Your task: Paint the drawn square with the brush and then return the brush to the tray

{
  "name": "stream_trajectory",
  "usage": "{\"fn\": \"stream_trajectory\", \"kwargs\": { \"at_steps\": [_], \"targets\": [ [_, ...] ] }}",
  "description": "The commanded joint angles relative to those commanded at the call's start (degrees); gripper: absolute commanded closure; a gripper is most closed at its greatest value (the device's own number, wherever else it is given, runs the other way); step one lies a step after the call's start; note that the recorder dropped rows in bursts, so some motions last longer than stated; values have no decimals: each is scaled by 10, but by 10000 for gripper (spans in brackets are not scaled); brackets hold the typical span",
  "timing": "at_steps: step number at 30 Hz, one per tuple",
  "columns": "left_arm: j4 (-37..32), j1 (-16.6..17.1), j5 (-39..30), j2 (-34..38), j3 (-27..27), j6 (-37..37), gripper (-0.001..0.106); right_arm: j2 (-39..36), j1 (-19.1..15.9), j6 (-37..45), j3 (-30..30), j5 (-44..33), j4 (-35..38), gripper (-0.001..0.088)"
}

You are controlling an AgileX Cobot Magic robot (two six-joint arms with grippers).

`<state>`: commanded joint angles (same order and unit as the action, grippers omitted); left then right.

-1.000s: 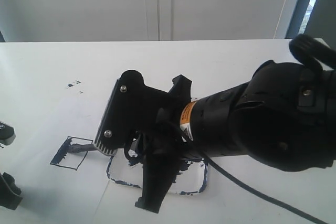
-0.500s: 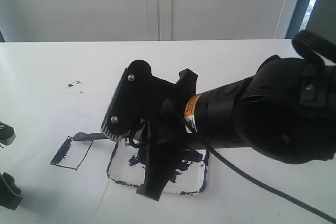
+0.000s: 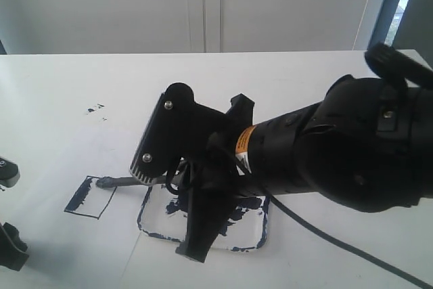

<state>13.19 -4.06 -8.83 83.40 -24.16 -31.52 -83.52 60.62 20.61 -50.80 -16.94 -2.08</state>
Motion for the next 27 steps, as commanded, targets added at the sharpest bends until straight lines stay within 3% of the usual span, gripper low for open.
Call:
{"fn": "stream_trajectory", "kwargs": {
  "at_steps": [27],
  "targets": [
    [1, 0, 1, 0, 0, 0, 534, 34, 62, 53, 0, -58, 25, 868]
  ]
}}
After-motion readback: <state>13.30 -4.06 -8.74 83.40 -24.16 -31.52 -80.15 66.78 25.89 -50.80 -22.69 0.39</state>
